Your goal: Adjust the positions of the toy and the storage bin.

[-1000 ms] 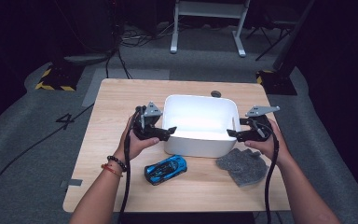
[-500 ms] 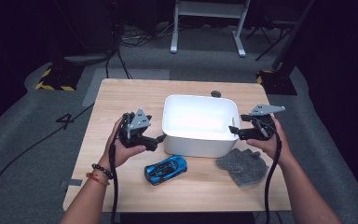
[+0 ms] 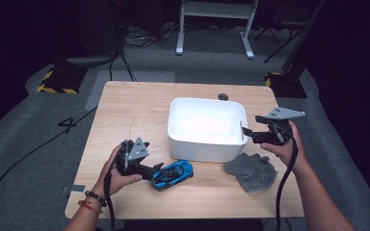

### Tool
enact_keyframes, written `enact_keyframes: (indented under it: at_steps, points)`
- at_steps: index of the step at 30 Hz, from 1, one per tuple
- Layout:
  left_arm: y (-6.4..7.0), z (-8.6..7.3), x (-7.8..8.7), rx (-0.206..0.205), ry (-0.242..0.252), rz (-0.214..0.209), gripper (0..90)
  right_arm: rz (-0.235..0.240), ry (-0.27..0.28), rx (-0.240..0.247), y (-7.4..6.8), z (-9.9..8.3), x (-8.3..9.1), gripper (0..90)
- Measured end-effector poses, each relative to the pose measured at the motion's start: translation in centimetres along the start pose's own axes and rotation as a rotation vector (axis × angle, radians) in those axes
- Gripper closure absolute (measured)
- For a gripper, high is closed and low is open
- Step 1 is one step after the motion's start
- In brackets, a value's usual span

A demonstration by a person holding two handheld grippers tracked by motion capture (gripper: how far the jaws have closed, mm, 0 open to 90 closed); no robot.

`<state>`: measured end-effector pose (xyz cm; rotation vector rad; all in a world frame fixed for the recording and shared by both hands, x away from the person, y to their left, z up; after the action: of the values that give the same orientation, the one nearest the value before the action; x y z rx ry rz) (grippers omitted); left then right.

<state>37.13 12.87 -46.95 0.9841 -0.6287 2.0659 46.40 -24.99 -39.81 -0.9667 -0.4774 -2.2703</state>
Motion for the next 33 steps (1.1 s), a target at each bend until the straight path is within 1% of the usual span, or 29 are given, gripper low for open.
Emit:
enact_keyframes:
  at_steps: [2,4,7,9,10,12,13,15,18,20,25,26,28,31,33]
  points:
    - [1.1,-0.8,-0.5,-0.013,-0.016,-0.028,16.0,-0.002,0.013,-0.003,0.2,-0.2,0.3,26.9]
    - [1.9,-1.3,-0.8,-0.026,-0.033,-0.044,16.0,-0.003,0.029,-0.003,0.5,-0.4,0.7,26.9]
    - [2.9,-1.9,-1.1,-0.025,-0.035,-0.088,16.0,0.006,0.047,-0.023,1.1,-1.0,1.3,26.8]
    - [3.4,-2.3,-1.6,-0.033,-0.052,-0.114,16.0,0.003,0.049,-0.035,1.6,-1.3,1.3,26.8]
    - [3.7,-2.4,-1.9,-0.029,-0.061,-0.122,16.0,0.003,0.046,-0.043,1.8,-1.6,1.3,26.8]
    - [4.0,-2.8,-2.6,-0.026,-0.087,-0.129,16.0,-0.005,0.038,-0.053,2.2,-2.1,1.2,26.8]
    - [4.1,-2.9,-2.9,-0.023,-0.106,-0.129,16.0,-0.015,0.037,-0.053,2.5,-2.4,1.1,26.8]
    - [4.2,-3.1,-3.6,-0.027,-0.129,-0.124,16.0,-0.02,0.027,-0.061,2.8,-3.0,0.9,26.8]
    - [4.2,-3.1,-4.2,-0.015,-0.141,-0.133,16.0,-0.015,0.005,-0.075,3.2,-4.0,0.5,26.8]
    - [4.1,-3.2,-4.8,-0.01,-0.16,-0.126,16.1,-0.015,-0.008,-0.08,3.4,-4.7,0.1,26.8]
    - [4.2,-3.2,-5.7,-0.014,-0.175,-0.131,16.2,-0.011,-0.047,-0.074,3.7,-6.3,-0.8,26.8]
    - [4.3,-3.2,-5.8,-0.018,-0.179,-0.126,16.2,-0.015,-0.055,-0.072,3.7,-6.6,-1.1,26.8]
    - [4.2,-3.3,-6.0,-0.02,-0.191,-0.097,16.3,-0.014,-0.078,-0.064,3.7,-7.4,-1.6,26.8]
    - [4.0,-3.5,-6.1,-0.01,-0.191,-0.115,15.9,-0.008,-0.102,-0.059,3.7,-8.5,-2.4,26.8]
    - [4.0,-3.6,-6.2,-0.003,-0.181,-0.126,16.0,-0.006,-0.109,-0.056,3.7,-9.1,-2.9,26.8]
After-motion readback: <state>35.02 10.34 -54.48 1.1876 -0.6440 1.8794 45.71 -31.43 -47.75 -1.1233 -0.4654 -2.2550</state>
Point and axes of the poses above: each handheld gripper's, and its own axes: x roughly backward along the jaws, z roughly out of its top, y roughly to its right, the point moved 6 cm from there along -x, roughly forward along the jaws, and after that the axes turned 15 degrees about -y, right-handed, at the moved point
